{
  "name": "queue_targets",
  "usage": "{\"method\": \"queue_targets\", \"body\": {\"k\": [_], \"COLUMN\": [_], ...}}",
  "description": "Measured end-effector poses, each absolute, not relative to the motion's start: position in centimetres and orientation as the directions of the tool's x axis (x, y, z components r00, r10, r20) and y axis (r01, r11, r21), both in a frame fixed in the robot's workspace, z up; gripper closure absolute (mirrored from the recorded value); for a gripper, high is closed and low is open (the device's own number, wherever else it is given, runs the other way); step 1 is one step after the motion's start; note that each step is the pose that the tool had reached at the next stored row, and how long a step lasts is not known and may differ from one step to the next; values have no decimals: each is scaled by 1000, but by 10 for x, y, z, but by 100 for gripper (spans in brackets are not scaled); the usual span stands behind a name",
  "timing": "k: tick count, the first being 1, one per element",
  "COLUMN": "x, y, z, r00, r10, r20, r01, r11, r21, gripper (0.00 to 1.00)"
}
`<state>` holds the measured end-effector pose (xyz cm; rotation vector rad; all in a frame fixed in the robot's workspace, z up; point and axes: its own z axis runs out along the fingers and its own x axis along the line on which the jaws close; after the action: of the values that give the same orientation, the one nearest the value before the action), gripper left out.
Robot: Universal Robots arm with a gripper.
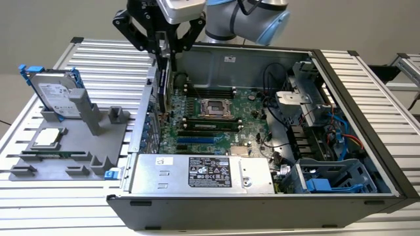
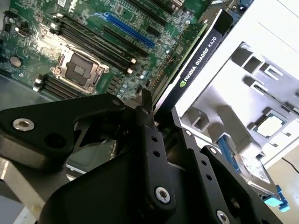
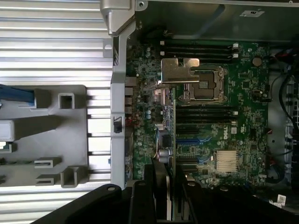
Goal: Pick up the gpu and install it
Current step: 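Pick up the gpu and move the gpu toward the slot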
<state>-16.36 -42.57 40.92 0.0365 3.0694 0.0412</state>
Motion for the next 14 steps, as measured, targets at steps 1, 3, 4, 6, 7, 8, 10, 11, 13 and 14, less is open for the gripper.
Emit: {"method": "queue_targets", "body": {"k": [1,3,4,6,7,8,10,11,13,14], "x": [-162,-158,-156,-152,-149,-147,-143,-141,-136,-134], "y": [-426,-426,-426,-426,-426,-426,-426,-426,-426,-426], "z": [409,409,409,409,409,409,409,409,409,409], "r00": [-997,-997,-997,-997,-997,-997,-997,-997,-997,-997], "r10": [25,25,25,25,25,24,24,24,24,24], "r20": [-71,-71,-71,-71,-71,-71,-71,-71,-71,-71], "r01": [23,23,23,23,23,23,23,23,22,22], "r11": [999,999,999,999,999,999,999,999,999,999], "r21": [28,28,28,28,28,28,28,28,28,28], "gripper": [100,100,100,100,100,100,100,100,100,100]}}
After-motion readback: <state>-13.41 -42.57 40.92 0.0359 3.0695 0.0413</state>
